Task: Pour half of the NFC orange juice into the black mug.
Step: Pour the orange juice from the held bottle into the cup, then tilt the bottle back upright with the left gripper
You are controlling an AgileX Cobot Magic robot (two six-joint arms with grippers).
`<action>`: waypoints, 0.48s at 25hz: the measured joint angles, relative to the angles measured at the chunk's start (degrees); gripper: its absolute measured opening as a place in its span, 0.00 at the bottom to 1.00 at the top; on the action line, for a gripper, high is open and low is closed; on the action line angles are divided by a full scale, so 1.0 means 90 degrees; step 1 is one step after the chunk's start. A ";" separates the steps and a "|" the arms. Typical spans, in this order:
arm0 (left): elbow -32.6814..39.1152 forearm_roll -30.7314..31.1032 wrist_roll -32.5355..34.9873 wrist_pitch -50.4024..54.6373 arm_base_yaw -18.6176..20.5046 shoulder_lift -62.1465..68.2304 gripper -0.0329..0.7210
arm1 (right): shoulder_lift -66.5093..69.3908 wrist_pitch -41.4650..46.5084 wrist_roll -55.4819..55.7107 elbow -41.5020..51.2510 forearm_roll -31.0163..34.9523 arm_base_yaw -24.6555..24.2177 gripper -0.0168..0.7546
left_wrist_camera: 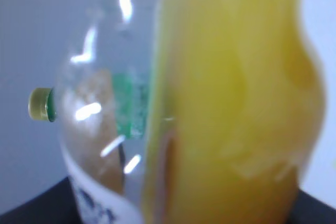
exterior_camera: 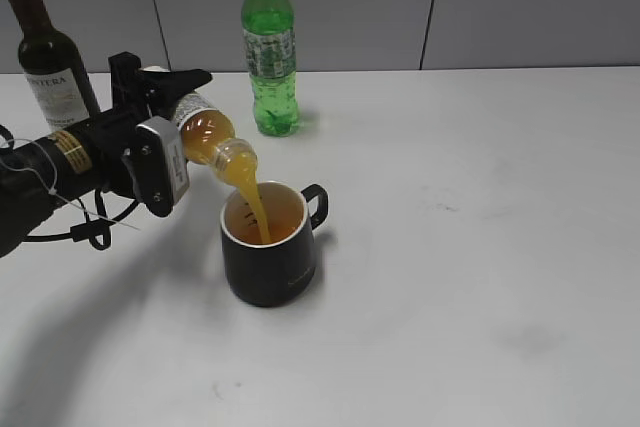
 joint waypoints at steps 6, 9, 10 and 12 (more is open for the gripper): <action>0.0000 -0.0002 0.0037 0.0000 0.0000 0.0000 0.67 | 0.0000 0.0000 0.0000 0.0000 0.0000 0.0000 0.79; 0.0000 -0.0008 0.0147 -0.0007 0.0000 0.0000 0.67 | 0.0000 0.0000 0.0000 0.0000 0.0000 0.0000 0.79; 0.0000 -0.0008 0.0183 -0.0007 0.0000 0.0000 0.67 | 0.0000 0.0000 0.0000 0.0000 0.0000 0.0000 0.79; 0.0000 -0.0008 0.0209 -0.0020 0.0000 0.0000 0.67 | 0.0000 0.0000 0.0000 0.0000 0.0000 0.0000 0.79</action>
